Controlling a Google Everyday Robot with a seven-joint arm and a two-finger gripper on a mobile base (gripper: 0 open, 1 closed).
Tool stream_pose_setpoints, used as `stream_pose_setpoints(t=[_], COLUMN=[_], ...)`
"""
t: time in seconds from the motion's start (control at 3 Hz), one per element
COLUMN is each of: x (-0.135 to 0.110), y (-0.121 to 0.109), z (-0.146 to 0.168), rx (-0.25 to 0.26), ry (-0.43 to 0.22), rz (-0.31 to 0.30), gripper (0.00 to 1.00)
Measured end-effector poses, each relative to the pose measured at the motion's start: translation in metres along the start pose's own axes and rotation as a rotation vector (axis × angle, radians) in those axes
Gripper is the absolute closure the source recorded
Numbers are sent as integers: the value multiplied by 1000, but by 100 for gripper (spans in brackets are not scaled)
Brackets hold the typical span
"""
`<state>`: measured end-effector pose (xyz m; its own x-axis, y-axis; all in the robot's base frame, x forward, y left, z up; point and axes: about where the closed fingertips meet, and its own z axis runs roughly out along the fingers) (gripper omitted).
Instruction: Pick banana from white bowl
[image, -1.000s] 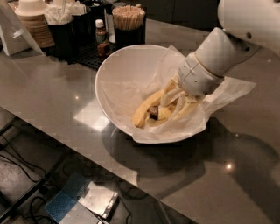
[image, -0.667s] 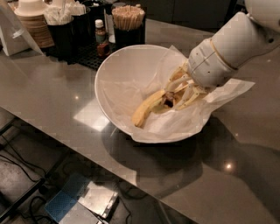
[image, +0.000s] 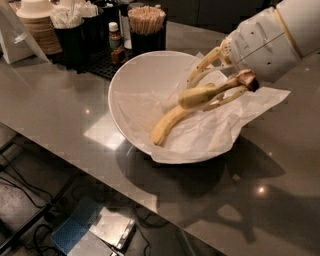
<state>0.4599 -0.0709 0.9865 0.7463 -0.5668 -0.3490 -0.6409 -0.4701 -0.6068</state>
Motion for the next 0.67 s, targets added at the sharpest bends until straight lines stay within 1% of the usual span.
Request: stream_pose_setpoints(t=[0.33,0.67], x=[-29,-44], y=[-1,8], z=[-29,-52], rx=[77,182], ry=[-18,-41], rz=[-102,-149], gripper=[100,100])
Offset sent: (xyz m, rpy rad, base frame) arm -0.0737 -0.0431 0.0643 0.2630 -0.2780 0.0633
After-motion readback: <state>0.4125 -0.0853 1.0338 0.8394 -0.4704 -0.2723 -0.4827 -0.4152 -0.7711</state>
